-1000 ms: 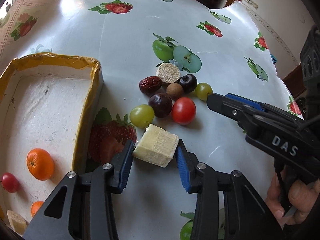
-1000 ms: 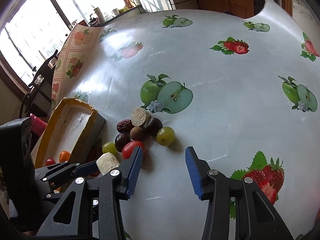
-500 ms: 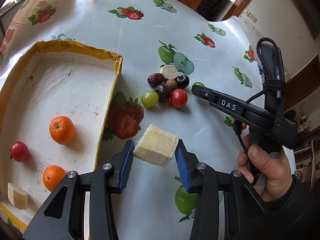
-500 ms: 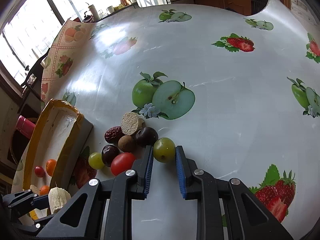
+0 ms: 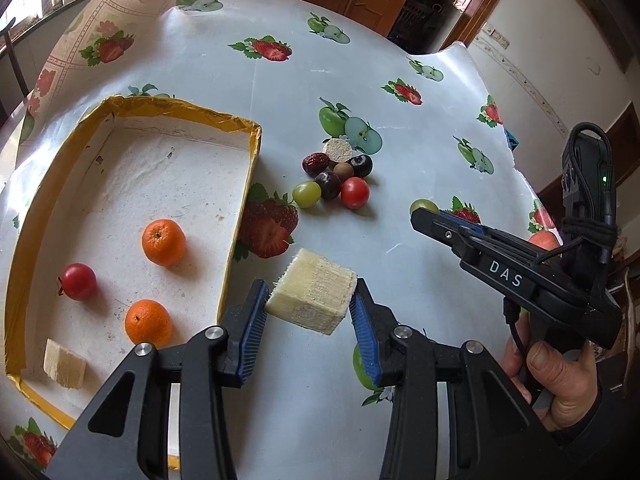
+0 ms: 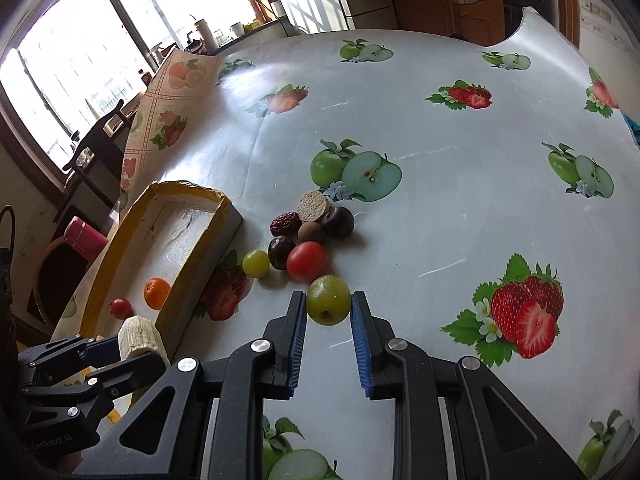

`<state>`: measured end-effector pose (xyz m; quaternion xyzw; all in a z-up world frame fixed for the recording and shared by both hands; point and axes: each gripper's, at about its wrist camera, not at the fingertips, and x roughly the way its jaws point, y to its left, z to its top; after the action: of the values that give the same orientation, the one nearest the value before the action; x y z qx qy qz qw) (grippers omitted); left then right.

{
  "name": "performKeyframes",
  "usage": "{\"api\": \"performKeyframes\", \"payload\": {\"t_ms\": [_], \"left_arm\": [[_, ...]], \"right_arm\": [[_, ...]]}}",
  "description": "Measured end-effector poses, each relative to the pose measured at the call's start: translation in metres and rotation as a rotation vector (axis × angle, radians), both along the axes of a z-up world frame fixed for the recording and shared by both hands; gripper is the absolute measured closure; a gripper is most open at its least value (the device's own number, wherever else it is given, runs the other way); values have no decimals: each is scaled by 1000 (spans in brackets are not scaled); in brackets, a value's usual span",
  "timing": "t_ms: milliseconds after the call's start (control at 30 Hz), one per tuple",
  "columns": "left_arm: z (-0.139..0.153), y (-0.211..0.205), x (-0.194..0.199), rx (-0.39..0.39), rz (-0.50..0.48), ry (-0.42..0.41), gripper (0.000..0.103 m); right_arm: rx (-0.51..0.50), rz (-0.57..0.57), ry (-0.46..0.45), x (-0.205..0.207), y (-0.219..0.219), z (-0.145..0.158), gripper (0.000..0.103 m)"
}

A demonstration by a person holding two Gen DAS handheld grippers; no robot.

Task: Organize fruits
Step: 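Carry the white cube and green grape over the yellow tray with both tools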

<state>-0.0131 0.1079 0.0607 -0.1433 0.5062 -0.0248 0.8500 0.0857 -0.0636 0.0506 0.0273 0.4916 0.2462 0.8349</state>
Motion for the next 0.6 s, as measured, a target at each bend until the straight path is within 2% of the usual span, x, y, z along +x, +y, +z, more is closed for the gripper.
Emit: {"api": "performKeyframes", "payload": {"t_ms": [167, 600], "left_arm": [[9, 13, -13, 48, 30, -17, 64], [18, 54, -39, 57, 116, -29, 64]], "right_arm": [[16, 28, -15, -17, 8, 13, 81], [48, 130, -28, -44, 61, 29, 81]]}}
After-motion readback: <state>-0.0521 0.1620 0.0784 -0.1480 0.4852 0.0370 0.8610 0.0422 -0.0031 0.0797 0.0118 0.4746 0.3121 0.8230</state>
